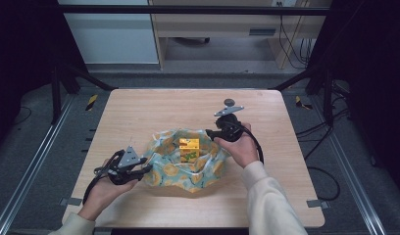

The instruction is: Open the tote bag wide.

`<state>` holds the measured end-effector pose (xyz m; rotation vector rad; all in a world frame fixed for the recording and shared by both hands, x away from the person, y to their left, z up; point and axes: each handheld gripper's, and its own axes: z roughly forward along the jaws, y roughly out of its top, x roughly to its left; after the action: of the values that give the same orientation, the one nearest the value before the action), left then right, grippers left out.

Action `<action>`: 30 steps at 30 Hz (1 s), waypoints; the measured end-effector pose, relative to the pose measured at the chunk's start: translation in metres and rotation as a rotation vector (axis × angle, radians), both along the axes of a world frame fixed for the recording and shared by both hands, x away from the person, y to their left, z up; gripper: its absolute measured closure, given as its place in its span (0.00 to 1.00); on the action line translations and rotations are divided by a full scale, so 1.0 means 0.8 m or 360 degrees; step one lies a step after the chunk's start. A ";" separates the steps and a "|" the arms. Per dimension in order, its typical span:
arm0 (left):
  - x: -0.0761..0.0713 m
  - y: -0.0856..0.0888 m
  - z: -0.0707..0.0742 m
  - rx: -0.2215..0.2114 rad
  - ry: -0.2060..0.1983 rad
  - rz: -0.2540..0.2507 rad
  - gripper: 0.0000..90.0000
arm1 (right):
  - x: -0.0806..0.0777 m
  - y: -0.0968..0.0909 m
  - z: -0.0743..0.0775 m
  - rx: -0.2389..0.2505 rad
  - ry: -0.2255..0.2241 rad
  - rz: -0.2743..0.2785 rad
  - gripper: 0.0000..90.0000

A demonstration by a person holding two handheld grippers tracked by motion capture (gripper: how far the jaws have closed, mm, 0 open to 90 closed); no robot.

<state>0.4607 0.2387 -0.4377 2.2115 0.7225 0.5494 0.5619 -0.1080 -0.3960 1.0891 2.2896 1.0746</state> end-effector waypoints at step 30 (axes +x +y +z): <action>0.022 -0.014 0.064 -0.0006 -0.0056 -0.0035 0.50 | -0.142 -0.036 -0.011 0.0049 -0.0014 0.0008 0.27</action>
<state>0.4780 0.2275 -0.3868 2.1979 0.6794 0.5741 0.4485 -0.1365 -0.4045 1.0887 2.2774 1.1182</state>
